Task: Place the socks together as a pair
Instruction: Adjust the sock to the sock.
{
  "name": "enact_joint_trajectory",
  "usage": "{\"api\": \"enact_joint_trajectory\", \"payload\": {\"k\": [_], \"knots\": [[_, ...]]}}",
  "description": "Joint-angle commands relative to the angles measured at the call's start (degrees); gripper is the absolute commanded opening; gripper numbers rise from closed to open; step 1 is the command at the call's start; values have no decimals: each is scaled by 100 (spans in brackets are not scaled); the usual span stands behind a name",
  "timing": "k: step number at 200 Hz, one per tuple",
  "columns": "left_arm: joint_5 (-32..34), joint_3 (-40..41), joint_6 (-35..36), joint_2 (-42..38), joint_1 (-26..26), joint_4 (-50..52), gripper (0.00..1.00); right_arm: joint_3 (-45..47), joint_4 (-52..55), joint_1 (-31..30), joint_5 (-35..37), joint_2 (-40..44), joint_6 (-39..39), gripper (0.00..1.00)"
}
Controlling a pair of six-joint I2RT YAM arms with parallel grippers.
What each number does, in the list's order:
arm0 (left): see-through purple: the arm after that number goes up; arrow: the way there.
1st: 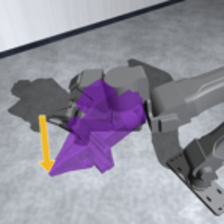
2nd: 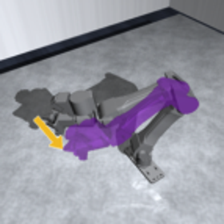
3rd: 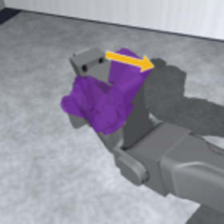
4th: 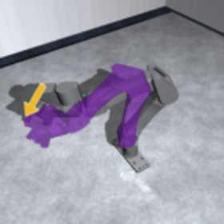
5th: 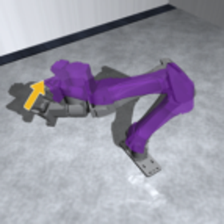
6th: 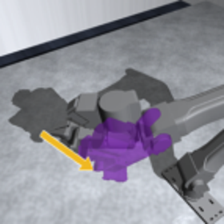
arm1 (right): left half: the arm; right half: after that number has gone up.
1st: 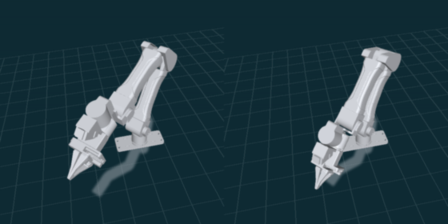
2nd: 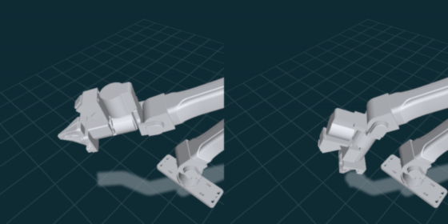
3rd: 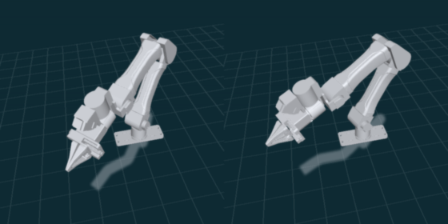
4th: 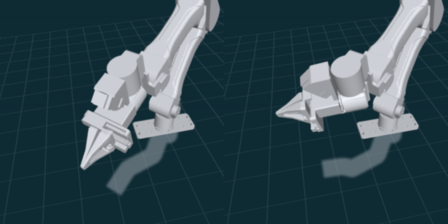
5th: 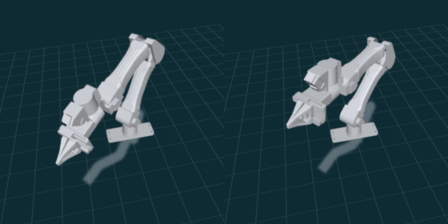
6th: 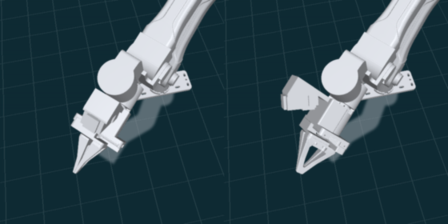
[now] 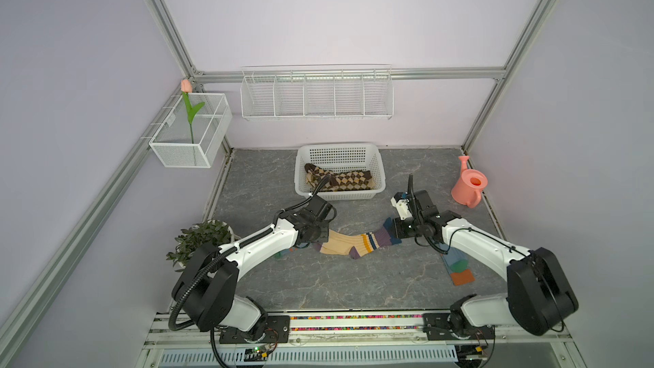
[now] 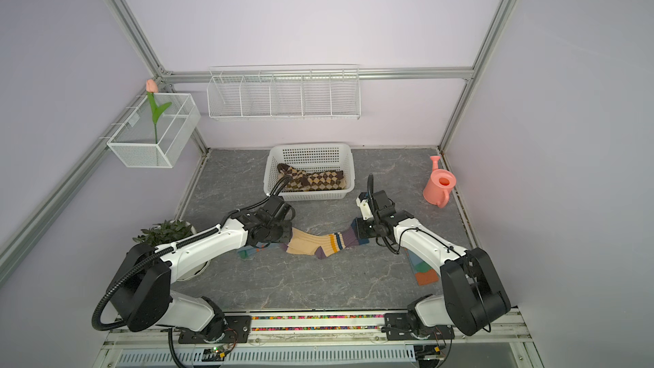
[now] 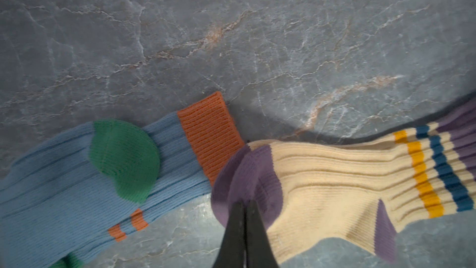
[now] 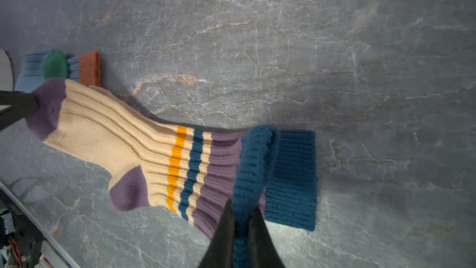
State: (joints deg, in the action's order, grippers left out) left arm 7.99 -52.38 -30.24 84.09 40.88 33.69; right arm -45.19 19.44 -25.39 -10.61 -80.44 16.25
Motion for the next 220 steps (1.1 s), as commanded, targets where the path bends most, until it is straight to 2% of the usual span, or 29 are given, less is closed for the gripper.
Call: {"api": "enact_joint_trajectory", "payload": {"k": [1, 50, 70, 83, 109, 166, 211, 220], "knots": [[248, 43, 50, -24, -15, 40, 0, 80, -175, -25, 83, -83, -19, 13], [263, 63, 72, -17, -17, 171, 0, 26, -226, -26, 255, -446, -52, 14], [269, 96, 83, 38, -19, 195, 0, -34, -148, -30, 350, -631, -61, 18], [256, 117, 86, 93, -19, 183, 8, -51, -133, -40, 471, -701, -69, 27], [244, 167, 71, 92, -19, 176, 16, -80, -110, -44, 659, -772, -82, 39], [598, 114, 81, -80, -19, 550, 32, -212, 81, -62, 967, -788, -133, 51], [518, 171, 41, 218, -19, 383, 34, -262, 243, -92, 1068, -707, -155, 57], [465, 200, 36, 213, -19, 320, 38, -260, 270, -96, 1083, -675, -164, 58]]}}
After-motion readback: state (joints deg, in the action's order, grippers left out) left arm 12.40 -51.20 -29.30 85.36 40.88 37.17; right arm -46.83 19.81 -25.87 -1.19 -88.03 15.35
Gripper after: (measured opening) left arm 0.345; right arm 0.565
